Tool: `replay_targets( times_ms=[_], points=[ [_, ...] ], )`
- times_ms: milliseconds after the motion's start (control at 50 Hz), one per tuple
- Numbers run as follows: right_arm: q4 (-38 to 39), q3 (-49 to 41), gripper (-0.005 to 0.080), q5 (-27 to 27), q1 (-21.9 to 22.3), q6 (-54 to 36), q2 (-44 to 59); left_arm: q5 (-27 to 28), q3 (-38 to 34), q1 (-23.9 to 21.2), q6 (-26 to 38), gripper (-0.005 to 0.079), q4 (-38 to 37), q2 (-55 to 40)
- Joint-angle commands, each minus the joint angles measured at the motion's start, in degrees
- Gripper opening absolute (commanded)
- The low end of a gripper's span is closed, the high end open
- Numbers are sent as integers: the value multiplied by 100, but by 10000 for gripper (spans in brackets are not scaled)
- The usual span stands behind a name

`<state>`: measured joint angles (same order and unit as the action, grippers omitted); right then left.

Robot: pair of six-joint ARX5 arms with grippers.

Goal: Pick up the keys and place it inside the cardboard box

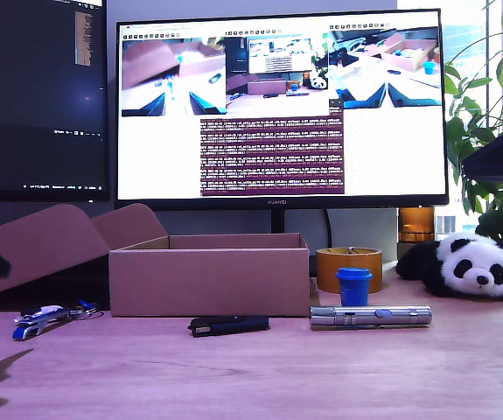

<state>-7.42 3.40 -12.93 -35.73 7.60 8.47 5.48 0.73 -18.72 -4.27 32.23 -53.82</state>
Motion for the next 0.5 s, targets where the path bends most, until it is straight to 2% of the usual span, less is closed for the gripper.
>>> replay_targets(
  times_ms=[0,140,480],
  points=[
    [31,-72,-13,2,-15,-11,37,2,-90,-11,24,414,319,-319],
    [28,-72,-13,7,-15,-9,37,0,79,-11,28,414,671,-1038],
    [28,-72,-13,48,-15,-9,37,0,876,-11,33,414,730,-2669]
  ],
)
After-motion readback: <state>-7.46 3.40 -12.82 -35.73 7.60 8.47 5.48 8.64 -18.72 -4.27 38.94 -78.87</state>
